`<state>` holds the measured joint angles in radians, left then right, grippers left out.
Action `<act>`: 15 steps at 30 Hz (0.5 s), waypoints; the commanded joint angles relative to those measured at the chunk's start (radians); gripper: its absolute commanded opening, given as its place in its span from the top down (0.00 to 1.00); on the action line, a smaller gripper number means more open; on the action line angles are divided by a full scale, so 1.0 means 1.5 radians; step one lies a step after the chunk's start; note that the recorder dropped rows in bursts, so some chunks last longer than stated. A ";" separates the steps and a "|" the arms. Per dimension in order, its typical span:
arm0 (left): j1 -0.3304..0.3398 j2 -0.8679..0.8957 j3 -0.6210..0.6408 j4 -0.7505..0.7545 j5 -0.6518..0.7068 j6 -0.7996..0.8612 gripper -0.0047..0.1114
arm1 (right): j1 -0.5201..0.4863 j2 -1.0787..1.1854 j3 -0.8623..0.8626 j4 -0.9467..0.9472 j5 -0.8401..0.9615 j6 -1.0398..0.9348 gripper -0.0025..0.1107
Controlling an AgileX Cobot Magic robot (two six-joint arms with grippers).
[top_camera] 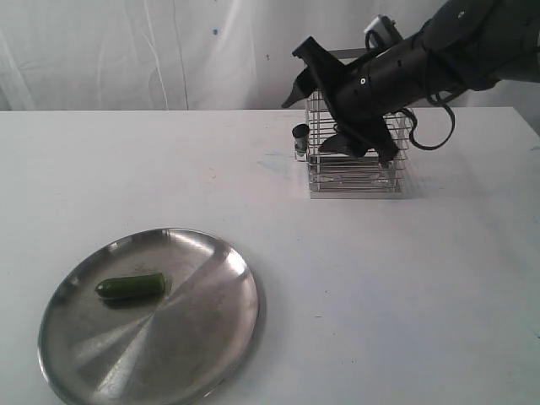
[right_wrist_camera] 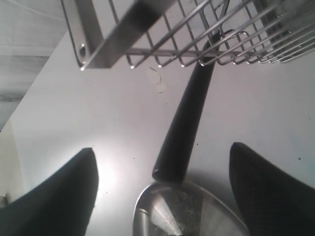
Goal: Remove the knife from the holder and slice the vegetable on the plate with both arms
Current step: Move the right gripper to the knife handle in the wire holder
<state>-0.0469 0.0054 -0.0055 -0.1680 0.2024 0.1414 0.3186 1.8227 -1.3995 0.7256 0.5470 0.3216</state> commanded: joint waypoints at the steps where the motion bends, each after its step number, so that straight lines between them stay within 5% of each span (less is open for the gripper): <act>1: 0.000 -0.004 0.004 -0.002 0.001 -0.004 0.96 | -0.007 0.024 -0.024 0.006 0.007 -0.008 0.41; 10: 0.000 -0.004 0.004 -0.002 0.001 -0.004 0.96 | -0.007 0.056 -0.031 0.043 0.016 -0.023 0.44; 15: 0.000 -0.004 0.004 -0.002 0.001 -0.004 0.96 | -0.007 0.060 -0.031 0.047 0.017 -0.023 0.54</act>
<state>-0.0469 0.0054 -0.0055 -0.1680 0.2024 0.1414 0.3186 1.9140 -1.4430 0.7863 0.5682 0.3042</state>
